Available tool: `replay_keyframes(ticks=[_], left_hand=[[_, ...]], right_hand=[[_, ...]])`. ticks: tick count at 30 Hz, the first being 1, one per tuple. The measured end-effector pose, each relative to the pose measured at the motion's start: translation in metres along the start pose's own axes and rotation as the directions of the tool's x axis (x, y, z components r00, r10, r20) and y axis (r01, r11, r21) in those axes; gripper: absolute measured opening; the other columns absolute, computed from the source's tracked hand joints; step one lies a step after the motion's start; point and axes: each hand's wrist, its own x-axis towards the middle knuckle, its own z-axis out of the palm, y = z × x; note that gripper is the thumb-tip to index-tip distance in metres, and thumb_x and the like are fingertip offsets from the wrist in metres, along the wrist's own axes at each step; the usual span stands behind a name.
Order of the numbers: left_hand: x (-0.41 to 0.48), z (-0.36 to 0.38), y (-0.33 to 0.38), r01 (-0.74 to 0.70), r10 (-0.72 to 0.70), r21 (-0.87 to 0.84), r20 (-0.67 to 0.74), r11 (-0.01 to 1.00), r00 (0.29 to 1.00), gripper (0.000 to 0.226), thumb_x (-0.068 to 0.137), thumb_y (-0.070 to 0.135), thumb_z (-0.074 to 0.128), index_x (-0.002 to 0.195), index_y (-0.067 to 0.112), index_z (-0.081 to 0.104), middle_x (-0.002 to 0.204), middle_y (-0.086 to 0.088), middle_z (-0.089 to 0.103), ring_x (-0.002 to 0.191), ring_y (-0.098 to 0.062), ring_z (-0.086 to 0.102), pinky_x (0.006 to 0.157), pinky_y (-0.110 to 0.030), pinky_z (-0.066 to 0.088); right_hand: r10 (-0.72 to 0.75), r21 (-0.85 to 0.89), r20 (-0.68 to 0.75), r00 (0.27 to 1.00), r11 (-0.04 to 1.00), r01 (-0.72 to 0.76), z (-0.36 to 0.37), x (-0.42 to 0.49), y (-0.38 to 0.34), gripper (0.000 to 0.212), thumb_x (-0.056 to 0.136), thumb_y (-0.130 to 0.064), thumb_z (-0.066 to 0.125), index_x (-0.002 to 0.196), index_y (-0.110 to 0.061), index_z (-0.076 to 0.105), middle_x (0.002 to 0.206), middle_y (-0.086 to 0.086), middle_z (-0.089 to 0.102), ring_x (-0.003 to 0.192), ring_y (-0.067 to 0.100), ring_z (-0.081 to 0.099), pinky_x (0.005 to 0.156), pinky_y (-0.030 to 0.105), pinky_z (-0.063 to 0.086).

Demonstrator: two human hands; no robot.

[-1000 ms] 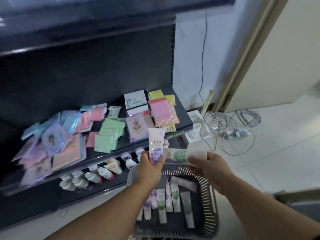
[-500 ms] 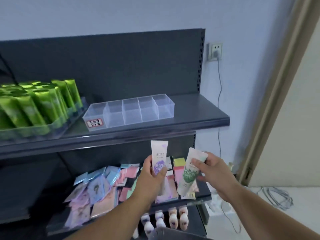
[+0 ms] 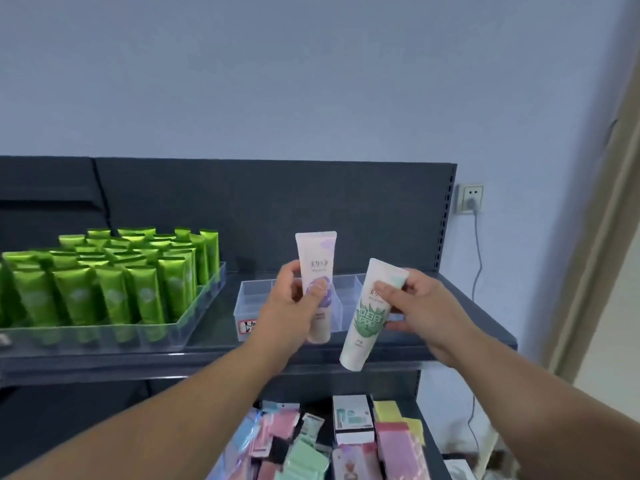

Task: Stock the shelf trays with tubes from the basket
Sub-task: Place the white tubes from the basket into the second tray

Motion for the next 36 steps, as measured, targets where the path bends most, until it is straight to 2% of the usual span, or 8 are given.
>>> replay_keyframes(ticks=[5, 11, 14, 17, 22, 26, 29, 36], left_hand=[[0.057, -0.072, 0.022, -0.072, 0.077, 0.05, -0.103, 0.996, 0.992, 0.029, 0.094, 0.021, 0.058, 0.119, 0.03, 0.047, 0.102, 0.016, 0.068, 0.094, -0.004, 0.064, 0.072, -0.023, 0.049], [0.089, -0.12, -0.013, 0.044, -0.024, 0.165, -0.12, 0.985, 0.992, 0.033, 0.091, 0.023, 0.063, 0.121, 0.027, 0.05, 0.107, 0.008, 0.068, 0.095, -0.01, 0.065, 0.08, -0.029, 0.05], [0.093, -0.124, -0.028, 0.066, -0.055, 0.162, -0.075, 0.985, 0.996, 0.027, 0.09, 0.02, 0.063, 0.116, 0.026, 0.053, 0.102, 0.011, 0.068, 0.087, -0.002, 0.064, 0.065, -0.017, 0.045], [0.095, -0.125, -0.044, 0.088, -0.08, 0.161, -0.055, 0.983, 0.995, 0.026, 0.09, 0.02, 0.064, 0.113, 0.029, 0.055, 0.103, 0.013, 0.069, 0.087, 0.002, 0.064, 0.062, -0.012, 0.045], [0.097, -0.126, -0.068, 0.141, -0.134, 0.159, -0.052, 0.977, 0.99, 0.027, 0.09, 0.021, 0.063, 0.114, 0.029, 0.056, 0.105, 0.013, 0.069, 0.091, -0.002, 0.065, 0.073, -0.019, 0.051], [0.099, -0.13, -0.078, 0.151, -0.149, 0.237, -0.028, 0.96, 0.988, 0.029, 0.093, 0.022, 0.06, 0.117, 0.036, 0.052, 0.106, 0.016, 0.067, 0.092, 0.001, 0.063, 0.075, -0.019, 0.051], [0.103, -0.136, -0.08, 0.149, -0.147, 0.263, -0.028, 0.953, 0.989, 0.027, 0.094, 0.02, 0.058, 0.115, 0.036, 0.052, 0.103, 0.017, 0.067, 0.085, 0.007, 0.063, 0.074, -0.016, 0.051], [0.113, -0.143, -0.08, 0.153, -0.176, 0.302, 0.051, 0.941, 0.983, 0.032, 0.095, 0.02, 0.056, 0.125, 0.031, 0.05, 0.115, 0.012, 0.065, 0.099, -0.004, 0.061, 0.083, -0.022, 0.048]], right_hand=[[-0.14, -0.007, -0.023, 0.99, 0.99, 0.139, 0.048, 0.053, -0.048, 0.013, 0.09, -0.02, 0.066, 0.103, -0.023, 0.064, 0.092, -0.002, 0.074, 0.081, 0.013, 0.073, 0.069, 0.031, 0.06], [-0.199, -0.012, -0.062, 0.978, 0.98, 0.198, 0.114, 0.112, -0.058, 0.017, 0.089, -0.021, 0.067, 0.105, -0.025, 0.064, 0.096, -0.002, 0.072, 0.088, 0.015, 0.071, 0.073, 0.032, 0.06], [-0.206, -0.041, -0.056, 0.977, 0.978, 0.204, 0.145, 0.137, -0.049, 0.014, 0.088, -0.021, 0.068, 0.099, -0.029, 0.064, 0.094, -0.001, 0.073, 0.09, 0.02, 0.07, 0.078, 0.04, 0.06], [-0.179, -0.074, -0.033, 0.983, 0.982, 0.176, 0.169, 0.158, -0.037, 0.02, 0.086, -0.021, 0.07, 0.106, -0.023, 0.065, 0.094, 0.001, 0.073, 0.09, 0.023, 0.07, 0.079, 0.043, 0.059], [-0.053, -0.173, 0.07, 0.996, 0.983, 0.065, 0.191, 0.176, -0.008, 0.018, 0.085, -0.019, 0.07, 0.101, -0.025, 0.065, 0.095, 0.003, 0.072, 0.09, 0.023, 0.07, 0.078, 0.041, 0.06], [0.03, -0.221, 0.15, 0.988, 0.975, 0.004, 0.195, 0.181, 0.007, 0.022, 0.087, -0.01, 0.066, 0.107, -0.017, 0.065, 0.098, 0.009, 0.071, 0.085, 0.022, 0.068, 0.069, 0.03, 0.059], [0.055, -0.227, 0.202, 0.978, 0.974, -0.008, 0.198, 0.183, 0.011, 0.021, 0.088, -0.007, 0.065, 0.105, -0.018, 0.065, 0.102, 0.011, 0.071, 0.094, 0.025, 0.069, 0.075, 0.032, 0.059], [0.047, -0.225, 0.211, 0.976, 0.974, 0.002, 0.201, 0.188, 0.012, 0.023, 0.086, -0.005, 0.066, 0.106, -0.017, 0.066, 0.101, 0.01, 0.072, 0.095, 0.025, 0.068, 0.079, 0.034, 0.059]])
